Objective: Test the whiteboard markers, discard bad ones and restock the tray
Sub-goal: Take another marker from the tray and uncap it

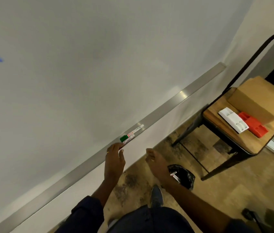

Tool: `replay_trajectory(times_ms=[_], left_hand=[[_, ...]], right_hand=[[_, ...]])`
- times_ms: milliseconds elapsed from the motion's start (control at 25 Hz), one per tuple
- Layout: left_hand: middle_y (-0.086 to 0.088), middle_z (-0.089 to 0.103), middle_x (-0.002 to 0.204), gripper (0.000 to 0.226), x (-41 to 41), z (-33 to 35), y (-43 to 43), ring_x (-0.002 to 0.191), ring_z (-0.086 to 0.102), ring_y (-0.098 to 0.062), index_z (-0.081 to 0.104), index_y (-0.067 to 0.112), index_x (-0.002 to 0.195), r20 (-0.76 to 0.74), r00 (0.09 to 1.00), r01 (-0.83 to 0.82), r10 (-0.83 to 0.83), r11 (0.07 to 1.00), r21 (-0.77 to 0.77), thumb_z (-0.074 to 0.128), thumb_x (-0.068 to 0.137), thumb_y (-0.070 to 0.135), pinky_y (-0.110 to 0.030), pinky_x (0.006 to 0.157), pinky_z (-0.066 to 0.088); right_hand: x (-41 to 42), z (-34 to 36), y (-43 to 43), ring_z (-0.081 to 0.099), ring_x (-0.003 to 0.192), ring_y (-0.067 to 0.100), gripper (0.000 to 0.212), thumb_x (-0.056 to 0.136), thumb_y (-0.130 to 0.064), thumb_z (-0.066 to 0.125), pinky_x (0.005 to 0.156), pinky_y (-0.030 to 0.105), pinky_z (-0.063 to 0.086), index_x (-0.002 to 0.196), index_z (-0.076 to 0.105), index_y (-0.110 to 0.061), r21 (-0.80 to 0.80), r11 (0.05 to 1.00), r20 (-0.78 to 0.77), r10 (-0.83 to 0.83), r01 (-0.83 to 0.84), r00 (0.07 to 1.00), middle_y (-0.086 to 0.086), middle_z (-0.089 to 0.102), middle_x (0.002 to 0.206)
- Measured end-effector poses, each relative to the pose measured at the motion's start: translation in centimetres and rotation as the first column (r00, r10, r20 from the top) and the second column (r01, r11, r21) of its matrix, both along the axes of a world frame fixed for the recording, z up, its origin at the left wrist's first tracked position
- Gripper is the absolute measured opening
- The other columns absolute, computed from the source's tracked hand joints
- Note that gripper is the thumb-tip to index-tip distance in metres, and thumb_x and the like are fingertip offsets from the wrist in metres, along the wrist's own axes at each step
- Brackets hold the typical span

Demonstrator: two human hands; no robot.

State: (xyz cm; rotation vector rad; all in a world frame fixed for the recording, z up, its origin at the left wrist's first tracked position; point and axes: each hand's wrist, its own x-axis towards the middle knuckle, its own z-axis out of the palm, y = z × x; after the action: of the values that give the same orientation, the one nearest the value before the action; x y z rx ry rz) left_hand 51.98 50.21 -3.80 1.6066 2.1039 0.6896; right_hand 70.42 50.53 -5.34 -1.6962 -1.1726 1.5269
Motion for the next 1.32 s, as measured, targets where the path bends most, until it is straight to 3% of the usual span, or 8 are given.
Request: replay_trajectory(times_ms=[200,360,680,840,1000,1160,1240,1320], left_hand=[[-0.006,0.059,0.139,0.037,-3.8,-0.5,0.7,0.129,0.053,-0.025,0.059,0.015,0.134,-0.188,0.976,0.076,-0.113,0.978,-0.194,0.058,0.097,0.015,-0.037,0.107,0.046],[0.000,0.065,0.120,0.034,-6.1,-0.4,-0.6,0.109,0.056,-0.018,0.063,0.022,0.130,-0.143,0.987,0.045,-0.076,0.976,-0.211,0.061,0.096,0.022,-0.023,0.087,0.040],[0.013,0.065,0.105,0.023,-7.4,0.9,-7.2,0.093,0.059,-0.004,0.067,0.028,0.112,0.076,0.987,-0.139,0.141,0.990,-0.035,0.071,0.089,0.025,-0.016,0.083,0.048],[0.019,0.067,0.111,0.023,-5.9,2.1,-9.6,0.101,0.063,0.000,0.066,0.033,0.117,0.200,0.979,-0.037,0.031,0.999,0.028,0.064,0.094,0.030,-0.018,0.089,0.052],[0.016,0.055,0.102,0.014,-5.7,4.9,-11.7,0.089,0.053,0.000,0.054,0.032,0.111,0.152,0.988,0.025,-0.023,1.000,-0.010,0.043,0.104,0.032,-0.014,0.080,0.041],[0.009,0.050,0.097,0.052,-8.8,10.2,-14.4,0.086,0.049,-0.006,0.054,0.019,0.112,0.075,0.996,0.045,-0.047,0.999,0.016,0.017,0.100,0.055,-0.020,0.077,0.037],[0.017,0.056,0.097,0.052,-11.1,14.0,-15.2,0.096,0.058,-0.002,0.055,0.032,0.117,0.208,0.976,0.073,-0.065,0.997,-0.028,0.021,0.094,0.063,-0.019,0.083,0.044],[0.031,0.066,0.098,0.026,-13.7,18.6,-15.8,0.104,0.059,0.010,0.055,0.062,0.113,0.436,0.894,0.113,-0.102,0.994,0.000,0.038,0.095,0.060,-0.007,0.088,0.042]], right_hand=[[-3.5,1.2,2.1,0.059,0.119,0.014,0.031,0.095,-0.021,0.063,0.100,0.035,0.054,0.125,0.056,-0.027,0.006,0.989,-0.013,0.147,-0.147,0.989,-0.009,0.059,0.128],[-3.8,0.3,1.4,0.061,0.117,0.020,0.028,0.092,-0.018,0.065,0.100,0.045,0.053,0.112,0.056,-0.034,0.002,0.979,-0.021,0.204,-0.204,0.979,-0.001,0.062,0.128],[-8.1,2.9,-1.1,0.064,0.099,0.015,0.044,0.092,-0.050,0.060,0.086,0.028,0.057,0.127,0.047,-0.026,-0.036,0.961,-0.004,0.274,-0.274,0.962,-0.006,0.060,0.110],[-11.3,4.1,-2.7,0.067,0.071,0.009,0.033,0.092,-0.048,0.057,0.062,0.019,0.055,0.102,0.063,-0.017,0.057,0.968,-0.101,0.248,-0.244,0.963,0.001,0.071,0.084],[-13.8,6.2,-4.8,0.061,0.057,0.007,0.024,0.096,-0.032,0.059,0.053,0.020,0.050,0.077,0.063,-0.017,0.203,0.962,-0.101,0.208,-0.184,0.973,-0.003,0.064,0.062],[-17.7,11.5,-7.3,0.053,0.051,0.007,0.035,0.088,-0.039,0.063,0.054,0.028,0.046,0.063,0.056,-0.016,0.353,0.921,-0.162,0.233,-0.164,0.959,0.001,0.057,0.053],[-19.4,14.8,-8.1,0.051,0.049,0.015,0.052,0.089,-0.047,0.064,0.054,0.033,0.044,0.059,0.052,-0.007,0.433,0.886,-0.213,0.276,-0.163,0.937,0.006,0.053,0.051],[-21.0,18.5,-9.1,0.053,0.049,0.025,0.060,0.080,-0.057,0.065,0.055,0.032,0.044,0.058,0.052,-0.003,0.535,0.829,-0.207,0.315,-0.163,0.926,0.013,0.054,0.051]])
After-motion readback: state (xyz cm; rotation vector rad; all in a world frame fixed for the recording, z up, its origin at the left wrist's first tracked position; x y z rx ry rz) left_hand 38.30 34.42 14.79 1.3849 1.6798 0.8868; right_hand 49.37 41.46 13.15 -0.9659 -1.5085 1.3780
